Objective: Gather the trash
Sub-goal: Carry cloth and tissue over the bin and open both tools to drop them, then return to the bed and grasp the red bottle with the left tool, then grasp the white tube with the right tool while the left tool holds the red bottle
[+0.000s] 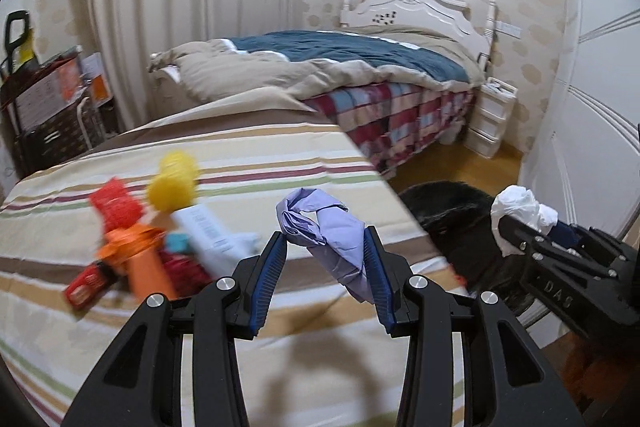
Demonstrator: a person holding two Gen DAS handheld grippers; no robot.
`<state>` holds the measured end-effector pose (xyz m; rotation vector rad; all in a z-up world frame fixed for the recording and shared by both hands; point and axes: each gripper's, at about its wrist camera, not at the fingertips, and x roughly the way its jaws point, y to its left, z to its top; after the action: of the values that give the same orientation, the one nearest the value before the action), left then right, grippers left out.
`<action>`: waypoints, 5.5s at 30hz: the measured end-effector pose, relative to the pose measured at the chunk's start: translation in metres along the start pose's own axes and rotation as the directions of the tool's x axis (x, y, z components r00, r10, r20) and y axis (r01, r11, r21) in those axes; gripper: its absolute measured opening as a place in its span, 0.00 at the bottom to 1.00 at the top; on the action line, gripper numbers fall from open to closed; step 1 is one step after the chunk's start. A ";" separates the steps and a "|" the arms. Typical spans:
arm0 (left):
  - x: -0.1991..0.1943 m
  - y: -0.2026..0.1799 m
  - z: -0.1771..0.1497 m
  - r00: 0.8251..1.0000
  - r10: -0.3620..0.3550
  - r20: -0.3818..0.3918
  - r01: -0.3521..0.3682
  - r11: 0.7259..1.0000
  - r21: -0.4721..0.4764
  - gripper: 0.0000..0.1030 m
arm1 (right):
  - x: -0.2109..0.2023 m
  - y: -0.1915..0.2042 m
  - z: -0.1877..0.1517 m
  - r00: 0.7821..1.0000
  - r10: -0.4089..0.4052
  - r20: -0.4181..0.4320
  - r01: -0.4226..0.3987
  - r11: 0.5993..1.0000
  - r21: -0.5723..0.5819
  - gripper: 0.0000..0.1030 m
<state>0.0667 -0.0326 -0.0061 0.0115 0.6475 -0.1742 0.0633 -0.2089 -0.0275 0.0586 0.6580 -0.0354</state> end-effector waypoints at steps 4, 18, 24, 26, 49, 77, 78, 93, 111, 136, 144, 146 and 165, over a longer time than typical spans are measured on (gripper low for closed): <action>0.020 -0.023 0.008 1.000 -0.025 -0.017 0.025 1.000 0.015 0.41 | 0.010 -0.021 0.003 1.000 -0.023 -0.008 0.023 0.999 0.024 0.40; 0.067 -0.076 0.022 0.997 -0.048 -0.059 0.052 0.995 0.080 0.41 | 0.039 -0.064 0.008 0.998 -0.062 -0.032 0.064 0.994 0.087 0.40; 0.082 -0.084 0.025 0.996 -0.043 -0.082 0.050 0.995 0.087 0.41 | 0.044 -0.070 0.007 0.997 -0.071 -0.040 0.074 0.993 0.093 0.40; 0.085 -0.087 0.026 0.996 -0.042 -0.084 0.050 0.994 0.093 0.41 | 0.045 -0.071 0.007 0.997 -0.073 -0.041 0.077 0.992 0.097 0.40; 0.096 -0.096 0.028 0.997 -0.011 -0.077 0.020 0.993 0.113 0.74 | 0.057 -0.084 0.008 0.993 -0.105 -0.049 0.110 0.986 0.126 0.60; 0.013 0.026 -0.014 0.981 0.189 -0.048 -0.190 0.982 -0.012 0.79 | 0.020 0.022 -0.001 0.997 0.072 -0.040 -0.071 0.997 0.042 0.71; 0.010 0.035 -0.016 0.978 0.202 -0.051 -0.203 0.979 -0.023 0.79 | 0.020 0.031 -0.002 0.996 0.084 -0.042 -0.083 0.996 0.029 0.71; -0.014 0.147 -0.045 0.920 0.365 -0.144 -0.385 0.911 -0.147 0.79 | 0.024 0.125 -0.014 0.977 0.188 -0.104 -0.199 0.974 -0.107 0.71; 0.016 0.184 -0.043 0.940 0.233 -0.251 -0.270 0.954 -0.126 0.44 | 0.034 0.161 -0.013 0.968 0.206 -0.144 -0.228 0.960 -0.161 0.71; -0.016 0.206 -0.062 0.948 0.216 -0.232 -0.262 0.947 -0.189 0.27 | 0.032 0.186 -0.011 0.965 0.232 -0.125 -0.254 0.947 -0.196 0.71; -0.020 0.219 -0.065 0.946 0.229 -0.231 -0.279 0.936 -0.216 0.27 | 0.044 0.208 -0.002 0.966 0.226 -0.123 -0.249 0.943 -0.223 0.71; -0.021 0.221 -0.066 0.946 0.226 -0.231 -0.278 0.934 -0.224 0.27 | 0.047 0.213 0.000 0.965 0.226 -0.131 -0.251 0.941 -0.226 0.70; -0.020 0.221 -0.066 0.946 0.229 -0.229 -0.280 0.934 -0.220 0.27 | 0.048 0.192 -0.011 0.954 0.229 -0.194 -0.261 0.953 -0.155 0.30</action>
<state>0.0479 0.1925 -0.0561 -0.1314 0.8592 0.1647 0.1044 -0.0173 -0.0573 -0.0303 0.8221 0.2726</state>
